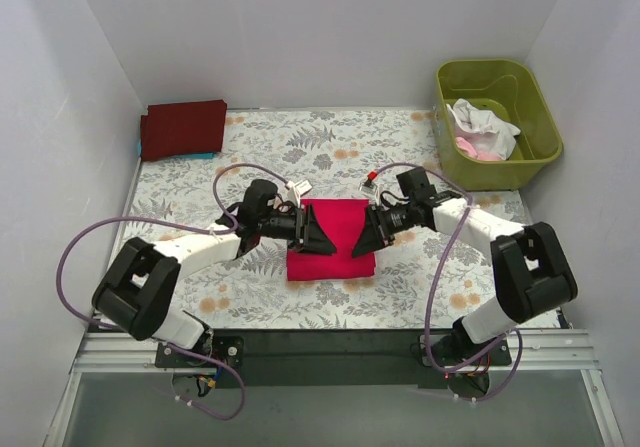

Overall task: Fold and stack the t-shirts
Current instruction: Fold the tshirt

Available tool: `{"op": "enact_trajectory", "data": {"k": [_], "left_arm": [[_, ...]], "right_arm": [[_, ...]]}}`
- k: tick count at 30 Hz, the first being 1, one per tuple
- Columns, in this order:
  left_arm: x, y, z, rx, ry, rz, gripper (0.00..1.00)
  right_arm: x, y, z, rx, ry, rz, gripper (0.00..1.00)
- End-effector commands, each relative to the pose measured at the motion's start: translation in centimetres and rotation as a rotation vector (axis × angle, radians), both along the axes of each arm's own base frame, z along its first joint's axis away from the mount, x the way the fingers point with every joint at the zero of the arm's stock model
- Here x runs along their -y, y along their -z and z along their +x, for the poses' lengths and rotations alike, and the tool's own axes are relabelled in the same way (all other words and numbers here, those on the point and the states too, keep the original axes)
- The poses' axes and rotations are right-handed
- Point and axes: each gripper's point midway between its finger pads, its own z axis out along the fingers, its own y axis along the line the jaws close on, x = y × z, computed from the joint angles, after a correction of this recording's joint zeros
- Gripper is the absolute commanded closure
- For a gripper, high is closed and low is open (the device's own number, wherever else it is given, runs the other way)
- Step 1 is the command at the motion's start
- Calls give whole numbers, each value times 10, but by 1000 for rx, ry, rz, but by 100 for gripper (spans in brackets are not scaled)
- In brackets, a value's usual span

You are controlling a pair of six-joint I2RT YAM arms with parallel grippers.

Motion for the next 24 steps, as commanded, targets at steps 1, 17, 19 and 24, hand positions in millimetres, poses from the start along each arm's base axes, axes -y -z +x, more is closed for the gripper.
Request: {"op": "enact_trajectory", "data": {"k": [1, 17, 19, 24], "left_arm": [[13, 24, 7, -79, -46, 39, 66], [8, 54, 30, -87, -47, 143, 66], [16, 17, 46, 48, -35, 89, 64], [31, 11, 74, 19, -66, 81, 64]], "right_arm": [[8, 44, -17, -199, 25, -91, 75], [35, 106, 4, -330, 127, -329, 77], [22, 69, 12, -256, 103, -210, 76], [11, 14, 41, -29, 98, -95, 74]]}}
